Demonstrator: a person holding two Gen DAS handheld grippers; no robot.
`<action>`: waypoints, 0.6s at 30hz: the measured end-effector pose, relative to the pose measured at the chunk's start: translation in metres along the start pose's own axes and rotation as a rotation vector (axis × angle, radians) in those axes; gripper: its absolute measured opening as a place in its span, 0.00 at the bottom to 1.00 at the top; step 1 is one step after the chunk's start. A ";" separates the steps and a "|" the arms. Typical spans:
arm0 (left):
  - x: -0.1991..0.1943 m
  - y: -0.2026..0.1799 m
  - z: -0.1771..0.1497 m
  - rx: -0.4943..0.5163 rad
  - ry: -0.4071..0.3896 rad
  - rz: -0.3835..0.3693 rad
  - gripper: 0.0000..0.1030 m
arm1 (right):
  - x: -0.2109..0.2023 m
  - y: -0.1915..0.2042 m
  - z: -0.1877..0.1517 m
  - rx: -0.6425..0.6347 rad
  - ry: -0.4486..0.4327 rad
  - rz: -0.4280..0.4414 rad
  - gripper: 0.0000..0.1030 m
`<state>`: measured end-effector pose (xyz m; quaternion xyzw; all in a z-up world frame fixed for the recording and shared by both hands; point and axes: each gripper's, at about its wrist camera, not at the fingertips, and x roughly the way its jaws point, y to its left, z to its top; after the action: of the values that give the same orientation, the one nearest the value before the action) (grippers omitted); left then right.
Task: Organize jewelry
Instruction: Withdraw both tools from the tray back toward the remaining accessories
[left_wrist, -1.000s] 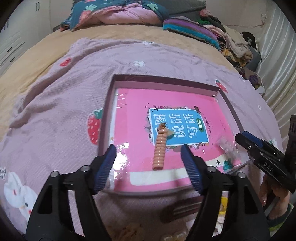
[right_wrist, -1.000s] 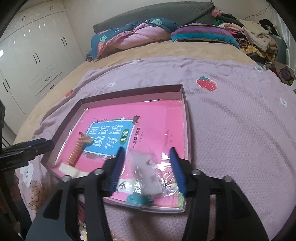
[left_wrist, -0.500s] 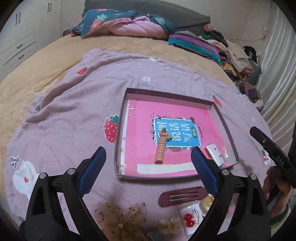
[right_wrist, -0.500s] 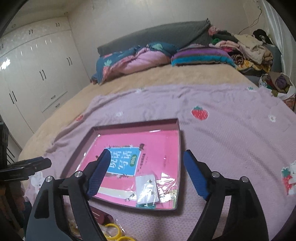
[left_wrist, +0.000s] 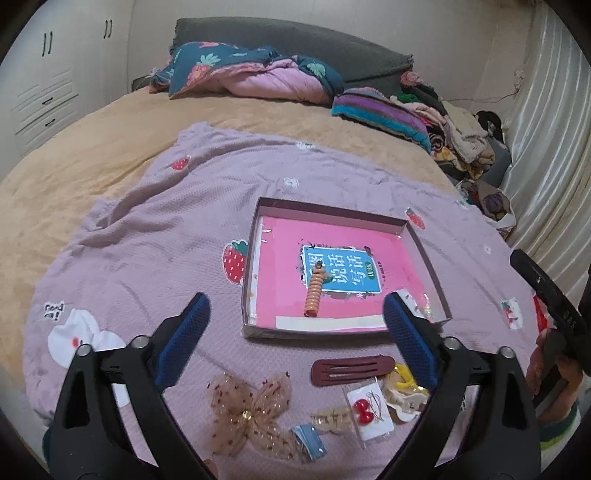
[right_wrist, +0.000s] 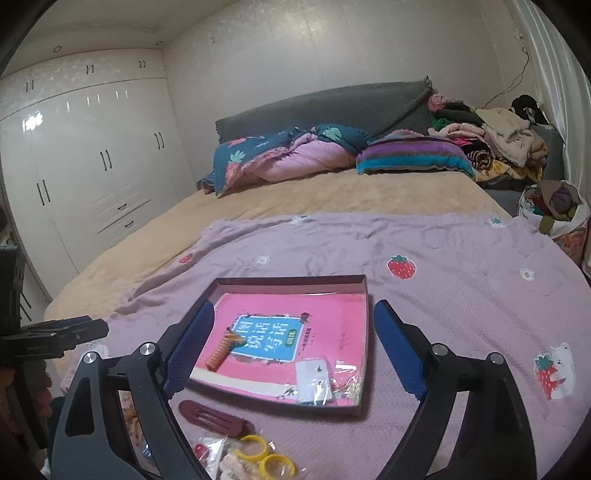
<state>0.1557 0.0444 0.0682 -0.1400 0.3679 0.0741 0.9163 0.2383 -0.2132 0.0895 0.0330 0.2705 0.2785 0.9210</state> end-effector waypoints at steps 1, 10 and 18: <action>-0.004 0.000 -0.002 0.001 -0.006 -0.003 0.89 | -0.005 0.002 0.000 -0.003 -0.003 0.004 0.84; -0.029 0.001 -0.013 0.007 -0.037 -0.034 0.90 | -0.039 0.021 -0.010 0.010 -0.020 0.022 0.84; -0.038 0.008 -0.025 0.002 -0.047 -0.048 0.91 | -0.063 0.035 -0.025 0.002 -0.017 0.011 0.85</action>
<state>0.1098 0.0427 0.0760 -0.1463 0.3429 0.0550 0.9263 0.1645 -0.2195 0.1059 0.0378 0.2626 0.2829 0.9217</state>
